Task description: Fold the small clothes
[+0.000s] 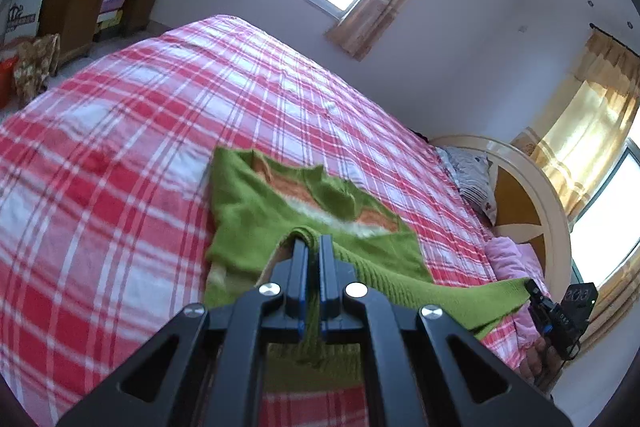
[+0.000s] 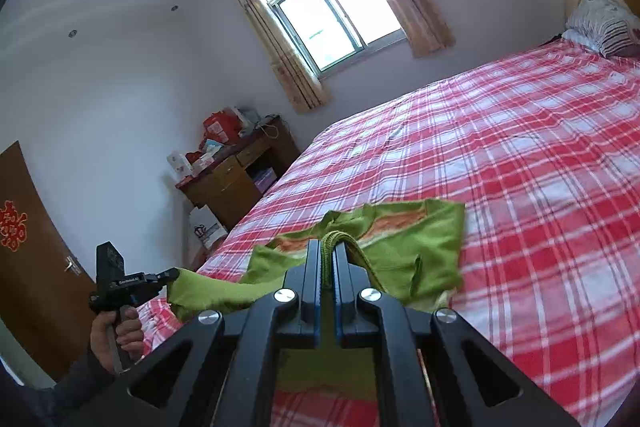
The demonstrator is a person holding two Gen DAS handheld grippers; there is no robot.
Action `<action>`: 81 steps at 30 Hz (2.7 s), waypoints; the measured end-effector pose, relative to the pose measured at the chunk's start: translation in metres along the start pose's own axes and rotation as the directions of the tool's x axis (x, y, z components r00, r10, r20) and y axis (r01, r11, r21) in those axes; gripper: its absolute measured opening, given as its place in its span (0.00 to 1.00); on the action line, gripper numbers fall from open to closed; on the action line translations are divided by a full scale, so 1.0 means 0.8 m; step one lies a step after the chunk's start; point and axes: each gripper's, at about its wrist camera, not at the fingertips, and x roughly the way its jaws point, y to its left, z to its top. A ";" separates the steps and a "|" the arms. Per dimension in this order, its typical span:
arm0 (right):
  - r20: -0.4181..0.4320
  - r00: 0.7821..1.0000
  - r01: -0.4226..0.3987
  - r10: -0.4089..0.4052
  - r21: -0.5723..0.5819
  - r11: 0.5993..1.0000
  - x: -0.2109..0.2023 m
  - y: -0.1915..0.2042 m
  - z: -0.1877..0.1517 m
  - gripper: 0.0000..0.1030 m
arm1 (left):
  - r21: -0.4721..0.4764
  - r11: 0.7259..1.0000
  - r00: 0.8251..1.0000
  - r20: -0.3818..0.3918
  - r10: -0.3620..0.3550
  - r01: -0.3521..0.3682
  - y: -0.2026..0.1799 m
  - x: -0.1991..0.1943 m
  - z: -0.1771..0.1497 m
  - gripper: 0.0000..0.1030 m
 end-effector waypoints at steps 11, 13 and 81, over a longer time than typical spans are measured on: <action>-0.082 0.993 0.081 -0.080 0.017 0.997 0.114 -0.041 0.045 0.04 | -0.001 0.998 0.996 -0.056 0.063 -0.063 0.028 0.100 0.054 0.04; -0.115 0.988 0.105 -0.100 0.031 0.994 0.141 -0.058 0.045 0.04 | -0.006 0.996 0.993 -0.087 0.085 -0.086 0.041 0.128 0.056 0.04; -0.447 0.814 0.194 -0.371 -0.393 0.899 0.396 -0.010 -0.019 0.35 | 0.070 0.888 0.891 0.052 0.451 -0.454 0.093 0.157 0.007 0.77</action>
